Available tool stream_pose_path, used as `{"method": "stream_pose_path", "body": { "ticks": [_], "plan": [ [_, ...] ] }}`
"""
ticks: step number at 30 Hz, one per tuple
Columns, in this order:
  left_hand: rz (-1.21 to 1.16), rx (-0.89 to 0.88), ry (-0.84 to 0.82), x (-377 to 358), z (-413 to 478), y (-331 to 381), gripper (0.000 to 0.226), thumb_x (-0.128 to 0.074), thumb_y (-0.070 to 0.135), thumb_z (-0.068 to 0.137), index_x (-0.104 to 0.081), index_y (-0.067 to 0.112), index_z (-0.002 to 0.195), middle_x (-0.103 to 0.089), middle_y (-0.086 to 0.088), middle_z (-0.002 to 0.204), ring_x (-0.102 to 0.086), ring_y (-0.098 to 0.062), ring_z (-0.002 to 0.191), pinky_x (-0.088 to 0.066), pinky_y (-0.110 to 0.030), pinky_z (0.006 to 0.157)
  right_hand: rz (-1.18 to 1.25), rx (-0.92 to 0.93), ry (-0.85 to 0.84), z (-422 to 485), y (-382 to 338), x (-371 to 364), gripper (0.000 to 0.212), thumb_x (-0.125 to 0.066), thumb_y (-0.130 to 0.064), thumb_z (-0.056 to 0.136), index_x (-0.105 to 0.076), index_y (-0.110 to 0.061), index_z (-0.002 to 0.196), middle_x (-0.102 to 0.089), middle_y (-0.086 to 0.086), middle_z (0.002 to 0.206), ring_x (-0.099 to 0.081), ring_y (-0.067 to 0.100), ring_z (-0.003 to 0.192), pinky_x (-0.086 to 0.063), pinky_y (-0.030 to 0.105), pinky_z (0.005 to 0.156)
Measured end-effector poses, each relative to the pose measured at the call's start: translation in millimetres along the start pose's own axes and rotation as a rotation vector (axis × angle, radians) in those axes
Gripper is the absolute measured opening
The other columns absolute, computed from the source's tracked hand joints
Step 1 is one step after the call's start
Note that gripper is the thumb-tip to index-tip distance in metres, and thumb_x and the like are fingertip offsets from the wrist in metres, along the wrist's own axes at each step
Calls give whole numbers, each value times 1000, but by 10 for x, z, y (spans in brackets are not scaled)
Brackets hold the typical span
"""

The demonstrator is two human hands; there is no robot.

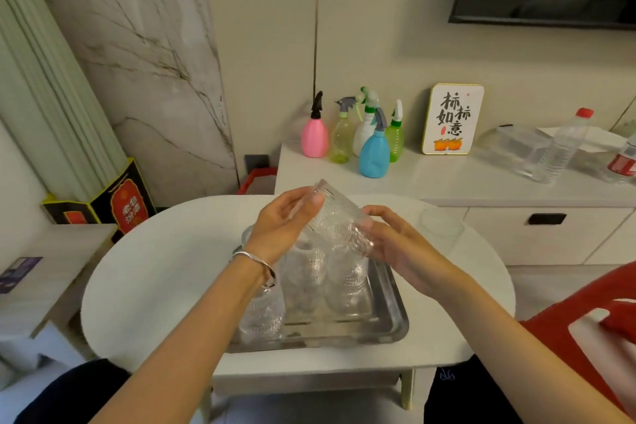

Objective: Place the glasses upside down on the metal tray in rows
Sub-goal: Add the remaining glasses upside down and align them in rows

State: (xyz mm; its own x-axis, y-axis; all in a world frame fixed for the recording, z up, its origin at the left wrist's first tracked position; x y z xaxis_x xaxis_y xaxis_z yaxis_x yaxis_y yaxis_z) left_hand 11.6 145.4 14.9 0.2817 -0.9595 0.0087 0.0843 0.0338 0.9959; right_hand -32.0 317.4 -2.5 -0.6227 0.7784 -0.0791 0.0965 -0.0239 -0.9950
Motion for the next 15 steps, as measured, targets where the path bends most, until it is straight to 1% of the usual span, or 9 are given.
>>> {"method": "stream_pose_path", "body": {
  "ticks": [2, 3, 6, 7, 9, 11, 12, 13, 15],
  "plan": [
    [90, -72, -30, 53, -12, 72, 63, -60, 64, 58, -63, 29, 110, -63, 16, 113, -56, 4, 106, -45, -10, 77, -127, -9, -63, 39, 41, -175, 49, -67, -43, 79, -56, -18, 120, -70, 4, 115, -63, 22, 112, -47, 41, 100],
    [142, -91, -56, 57, -23, 94, 60, -59, 63, 60, -63, 31, 110, -62, 17, 114, -54, 7, 105, -43, -9, 78, -176, 1, -97, 57, 38, -271, 49, -66, -45, 80, -58, -22, 122, -70, 4, 117, -63, 20, 112, -48, 39, 100],
    [214, -127, -125, 52, -42, 96, 51, -59, 56, 64, -61, 33, 109, -60, 17, 112, -52, 12, 102, -42, -2, 77, -269, 40, -142, 108, 22, -477, 36, -67, -39, 82, -64, -26, 115, -71, 3, 113, -66, 17, 107, -54, 23, 87],
    [228, -138, -142, 54, -48, 94, 49, -59, 54, 65, -59, 33, 109, -60, 17, 112, -52, 10, 102, -42, -3, 80, -263, 47, -129, 120, 37, -503, 33, -69, -36, 81, -65, -26, 112, -72, 2, 111, -67, 15, 104, -54, 19, 81],
    [275, -167, -180, 56, -55, 84, 50, -57, 53, 67, -56, 32, 113, -58, 16, 116, -53, 4, 107, -43, -8, 85, -216, 60, -88, 138, 115, -511, 33, -73, -31, 78, -66, -29, 110, -73, -4, 107, -68, 9, 101, -52, 15, 76],
    [279, -185, -178, 108, -59, 43, 53, -52, 57, 70, -53, 32, 117, -58, 14, 118, -53, 2, 110, -45, -11, 87, -163, 64, -33, 134, 238, -492, 41, -78, -30, 72, -64, -31, 110, -73, -12, 105, -67, 5, 100, -52, 13, 74],
    [254, -180, -141, 179, -49, 2, 53, -51, 57, 71, -53, 32, 117, -59, 13, 118, -53, 2, 110, -45, -11, 87, -139, 62, -3, 129, 314, -479, 48, -82, -32, 68, -61, -32, 111, -73, -14, 105, -67, 4, 100, -53, 14, 74],
    [246, -171, -86, 277, -31, -54, 50, -51, 56, 74, -53, 31, 118, -60, 13, 118, -53, 3, 109, -45, -13, 87, -127, 56, 27, 125, 396, -463, 57, -84, -35, 63, -58, -33, 114, -72, -14, 108, -66, 4, 102, -54, 17, 76],
    [341, -153, 11, 488, -1, -207, 41, -55, 46, 81, -51, 33, 119, -55, 17, 120, -51, 5, 106, -40, -17, 91, -145, 43, 82, 112, 539, -427, 74, -84, -40, 56, -52, -33, 123, -68, -10, 116, -64, 7, 108, -53, 24, 86]
  ]
}}
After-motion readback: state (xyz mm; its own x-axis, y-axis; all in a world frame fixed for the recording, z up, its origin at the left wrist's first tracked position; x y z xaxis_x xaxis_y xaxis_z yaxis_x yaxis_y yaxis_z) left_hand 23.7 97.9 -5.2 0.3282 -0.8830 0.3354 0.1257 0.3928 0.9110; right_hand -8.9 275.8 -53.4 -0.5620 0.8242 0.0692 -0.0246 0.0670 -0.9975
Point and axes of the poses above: each hand's wrist, its own z-axis towards the middle knuckle, its own x-axis out of the back of the hand, y = z × x, the point moved 7 cm from there along z, towards the middle knuckle
